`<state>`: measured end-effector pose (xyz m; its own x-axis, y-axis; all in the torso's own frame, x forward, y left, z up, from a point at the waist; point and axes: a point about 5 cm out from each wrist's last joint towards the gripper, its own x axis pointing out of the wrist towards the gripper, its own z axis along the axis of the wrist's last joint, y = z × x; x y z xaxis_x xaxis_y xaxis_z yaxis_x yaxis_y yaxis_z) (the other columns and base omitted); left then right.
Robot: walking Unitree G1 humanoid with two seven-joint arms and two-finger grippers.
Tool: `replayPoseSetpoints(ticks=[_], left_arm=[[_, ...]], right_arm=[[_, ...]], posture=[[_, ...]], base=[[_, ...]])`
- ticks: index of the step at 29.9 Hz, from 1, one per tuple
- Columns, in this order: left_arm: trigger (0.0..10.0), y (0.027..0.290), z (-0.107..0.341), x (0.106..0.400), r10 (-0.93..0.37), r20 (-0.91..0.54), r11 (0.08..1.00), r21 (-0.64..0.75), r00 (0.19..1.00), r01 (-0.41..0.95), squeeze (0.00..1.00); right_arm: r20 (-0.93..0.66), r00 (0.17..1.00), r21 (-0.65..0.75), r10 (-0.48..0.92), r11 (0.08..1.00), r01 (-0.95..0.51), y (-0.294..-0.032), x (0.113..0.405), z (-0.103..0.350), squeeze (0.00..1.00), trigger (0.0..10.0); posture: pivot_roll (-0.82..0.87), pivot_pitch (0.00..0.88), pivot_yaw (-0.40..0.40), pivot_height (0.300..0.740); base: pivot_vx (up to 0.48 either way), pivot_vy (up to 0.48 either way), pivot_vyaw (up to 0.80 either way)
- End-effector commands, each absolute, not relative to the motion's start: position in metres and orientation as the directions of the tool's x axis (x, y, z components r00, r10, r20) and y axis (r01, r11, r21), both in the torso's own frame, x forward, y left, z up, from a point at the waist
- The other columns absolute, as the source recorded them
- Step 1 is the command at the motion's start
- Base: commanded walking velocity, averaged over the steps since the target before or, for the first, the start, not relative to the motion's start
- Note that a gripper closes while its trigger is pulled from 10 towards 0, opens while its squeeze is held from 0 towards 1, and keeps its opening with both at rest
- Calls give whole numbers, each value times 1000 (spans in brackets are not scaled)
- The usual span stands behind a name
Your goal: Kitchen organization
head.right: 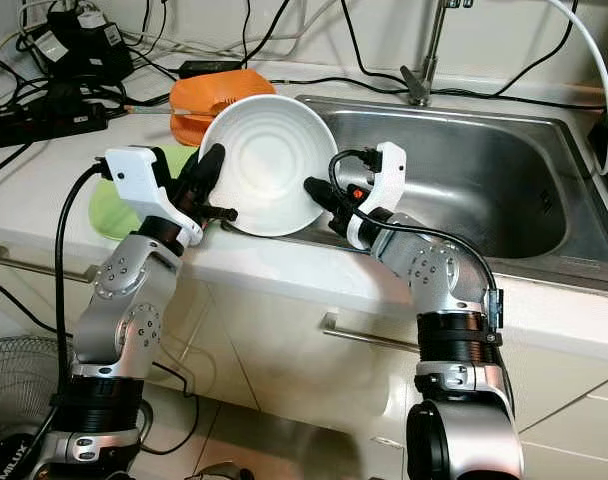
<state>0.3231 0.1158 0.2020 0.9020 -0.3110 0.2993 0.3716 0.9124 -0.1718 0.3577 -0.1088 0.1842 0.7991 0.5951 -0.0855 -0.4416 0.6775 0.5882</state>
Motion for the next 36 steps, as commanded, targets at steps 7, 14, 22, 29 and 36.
replayPoseSetpoints(ticks=[7, 14, 22, 29, 36], left_arm=[[10000, 89, 214, 319, -437, 341, 851, -144, 832, 506, 1000], [10000, 91, 215, 318, -430, 338, 856, -141, 837, 497, 1000], [10000, 91, 214, 312, -450, 324, 849, -133, 832, 511, 1000], [10000, 91, 209, 308, -456, 302, 849, -133, 837, 511, 1000], [10000, 91, 198, 305, -472, 220, 858, -108, 853, 503, 1000]], right_arm=[[-78, 820, 604, 567, 682, -413, -102, 362, 188, 0, 0], [-80, 864, 629, 498, 697, -343, -108, 367, 186, 0, 0], [-85, 953, 628, 292, 758, -177, -128, 380, 188, 0, 0], [-93, 988, 577, 122, 816, -46, -146, 388, 189, 0, 0], [-148, 989, 378, -10, 923, 66, -170, 398, 184, 0, 0]], posture=[[-24, 9, 47, 740], [-23, 16, 49, 740], [-18, 21, 46, 740], [-12, 22, 41, 740], [-2, 25, 37, 740]], base=[[0, 0, 0], [0, 0, 0], [0, 0, 0], [0, 0, 0], [0, 0, 0]])
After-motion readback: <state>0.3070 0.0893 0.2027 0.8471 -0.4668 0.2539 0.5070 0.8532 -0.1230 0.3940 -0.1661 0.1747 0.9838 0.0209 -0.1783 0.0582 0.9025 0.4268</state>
